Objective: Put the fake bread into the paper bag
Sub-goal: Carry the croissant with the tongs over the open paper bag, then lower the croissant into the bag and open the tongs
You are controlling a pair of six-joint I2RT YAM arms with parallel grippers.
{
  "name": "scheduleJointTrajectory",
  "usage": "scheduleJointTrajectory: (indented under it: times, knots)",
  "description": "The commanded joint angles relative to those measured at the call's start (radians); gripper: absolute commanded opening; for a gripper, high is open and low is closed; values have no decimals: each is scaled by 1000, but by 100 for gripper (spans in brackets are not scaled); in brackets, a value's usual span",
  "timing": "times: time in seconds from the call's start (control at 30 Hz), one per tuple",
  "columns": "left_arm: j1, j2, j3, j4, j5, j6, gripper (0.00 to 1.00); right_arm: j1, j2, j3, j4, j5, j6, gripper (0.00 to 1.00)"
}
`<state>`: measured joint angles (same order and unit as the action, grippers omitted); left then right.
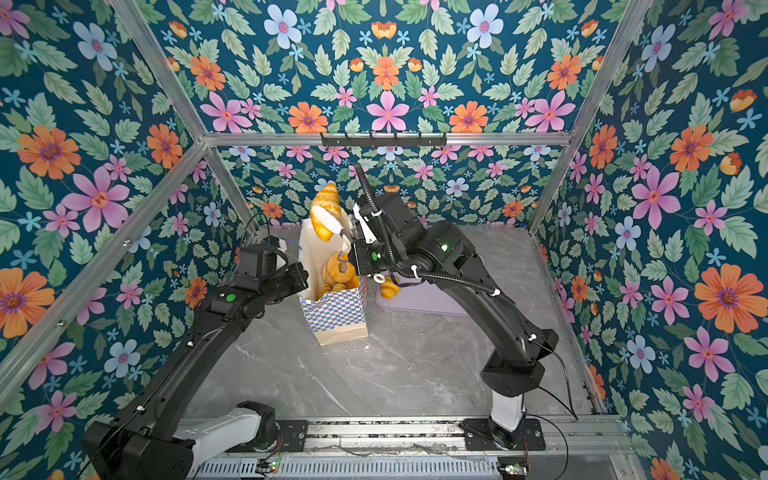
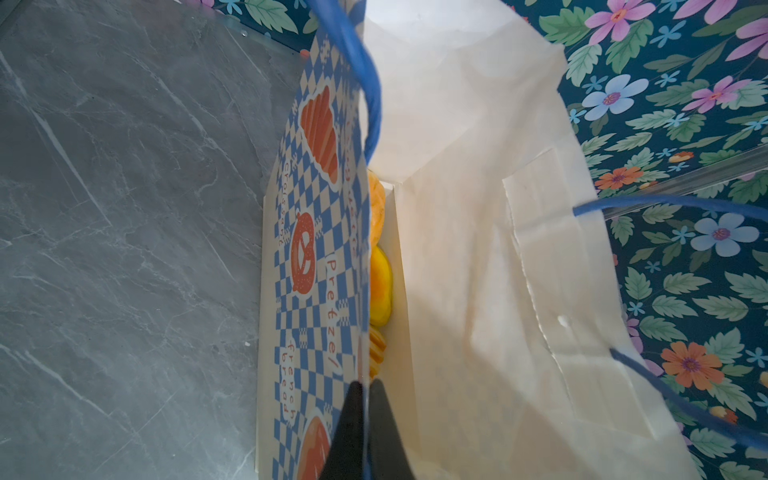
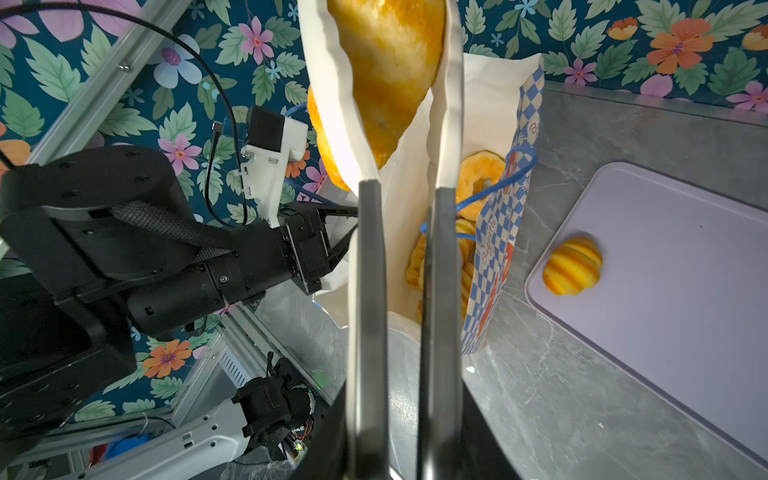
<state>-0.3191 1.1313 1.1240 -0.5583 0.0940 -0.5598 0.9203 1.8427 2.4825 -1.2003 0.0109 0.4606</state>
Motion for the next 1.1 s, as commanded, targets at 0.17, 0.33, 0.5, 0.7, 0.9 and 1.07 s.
scheduleJointTrajectory:
  times: [0.17,0.33,0.5,0.7,0.9,1.07]
  knots:
    - [1,-9,-11,-16,-14,2,4,9,90,82,-38,0,-17,27]
    - [1,-10,-11,-14,-14,1,4,11,123,87,-54,12,-20,27]
    - [1,-13,-12,-15,-14,1,4,9,156,89,-79,19,-30,27]
    - [0,-16,-14,-18,-16,1,5,9,187,89,-109,31,-41,27]
    - [0,-19,-15,-18,-17,1,5,11,208,84,-134,43,-50,27]
    - [0,-20,-15,-20,-17,2,5,11,224,78,-157,55,-53,29]
